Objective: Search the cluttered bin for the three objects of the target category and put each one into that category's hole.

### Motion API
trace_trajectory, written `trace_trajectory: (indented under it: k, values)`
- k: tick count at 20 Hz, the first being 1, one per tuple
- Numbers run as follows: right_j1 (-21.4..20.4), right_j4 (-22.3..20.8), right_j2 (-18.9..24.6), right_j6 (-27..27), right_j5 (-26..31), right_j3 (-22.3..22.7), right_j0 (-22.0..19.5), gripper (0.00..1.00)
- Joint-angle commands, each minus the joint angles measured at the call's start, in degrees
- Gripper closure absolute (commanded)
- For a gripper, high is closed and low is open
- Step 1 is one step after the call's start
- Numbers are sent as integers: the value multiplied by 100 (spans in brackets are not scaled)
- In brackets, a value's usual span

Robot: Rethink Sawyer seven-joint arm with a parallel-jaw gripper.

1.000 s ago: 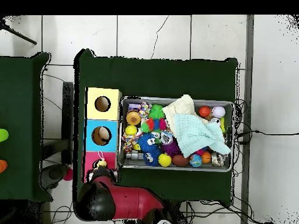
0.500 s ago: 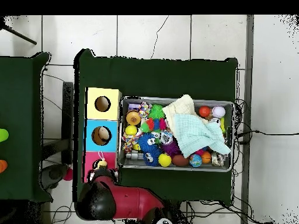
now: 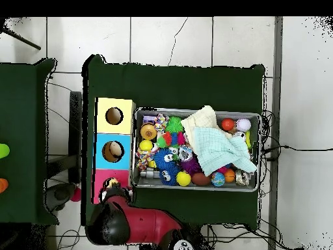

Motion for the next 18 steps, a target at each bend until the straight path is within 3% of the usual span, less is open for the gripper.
trace_trajectory:
  k: [1,8,18]
  values:
    - [649,-332,-119,1023,-815,-505,-66,100]
    - [1150,-540,-292,1080,-1567,-605,1,100]
    - [1399,-731,-440,1136,-1824,-736,88,100]
